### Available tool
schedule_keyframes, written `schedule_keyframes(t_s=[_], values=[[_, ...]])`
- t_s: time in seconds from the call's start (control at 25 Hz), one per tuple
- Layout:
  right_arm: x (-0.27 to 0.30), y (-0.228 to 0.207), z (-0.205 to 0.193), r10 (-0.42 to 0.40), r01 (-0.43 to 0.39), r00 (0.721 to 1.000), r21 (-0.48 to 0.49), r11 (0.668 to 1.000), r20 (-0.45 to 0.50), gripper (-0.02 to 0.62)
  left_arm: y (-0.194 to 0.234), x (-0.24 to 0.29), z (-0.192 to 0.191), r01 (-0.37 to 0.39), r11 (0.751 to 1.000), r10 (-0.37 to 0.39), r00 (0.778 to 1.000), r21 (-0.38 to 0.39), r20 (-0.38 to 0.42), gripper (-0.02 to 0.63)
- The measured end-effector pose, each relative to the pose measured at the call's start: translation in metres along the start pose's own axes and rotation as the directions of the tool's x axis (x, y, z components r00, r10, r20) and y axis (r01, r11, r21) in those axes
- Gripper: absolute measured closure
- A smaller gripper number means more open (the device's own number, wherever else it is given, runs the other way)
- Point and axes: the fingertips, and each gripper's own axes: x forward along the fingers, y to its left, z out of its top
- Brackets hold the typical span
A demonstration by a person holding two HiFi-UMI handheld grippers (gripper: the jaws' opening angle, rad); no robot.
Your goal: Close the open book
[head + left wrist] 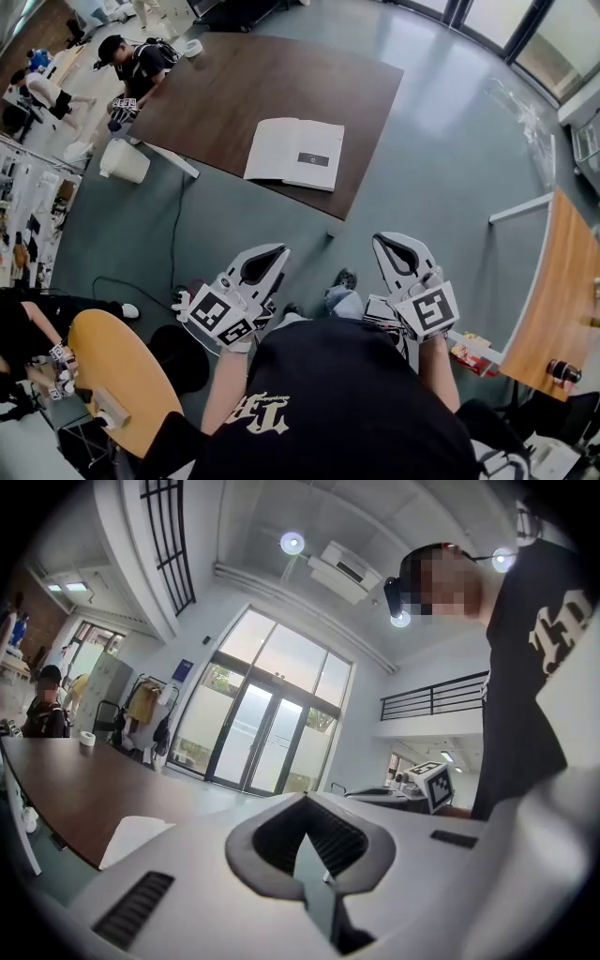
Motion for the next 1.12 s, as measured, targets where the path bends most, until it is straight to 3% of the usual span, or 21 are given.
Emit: schedule_keyframes(t_s=[0.24,0.44,0.6,0.76,1.12], values=[[-0.011,-0.090,-0.020,-0.059,0.059,0.998,0.052,0.997,-0.014,0.607,-0.004,0.055,-0.003,-0.016,1.000,0.016,0.998,0.015,-0.054,0.600],[0.003,-0.102,-0.033,-0.030,0.033,0.999,0.080,0.996,-0.030,0.607,0.002,0.061,-0.003,-0.056,0.998,0.056,0.997,0.003,-0.055,0.600],[0.022,-0.103,-0.021,-0.009,0.010,1.000,0.048,0.999,-0.017,0.607,0.018,0.062,-0.005,-0.072,0.997,0.071,0.996,-0.021,-0.048,0.600],[0.036,-0.112,-0.015,-0.031,0.031,0.999,-0.029,0.999,-0.016,0.607,0.035,0.077,-0.002,-0.029,0.999,0.028,0.998,-0.018,-0.049,0.600],[0.064,-0.131,-0.006,-0.164,0.167,0.985,0.057,0.984,-0.062,0.607,0.085,0.106,0.026,0.086,0.995,-0.088,0.996,-0.051,-0.031,0.600]])
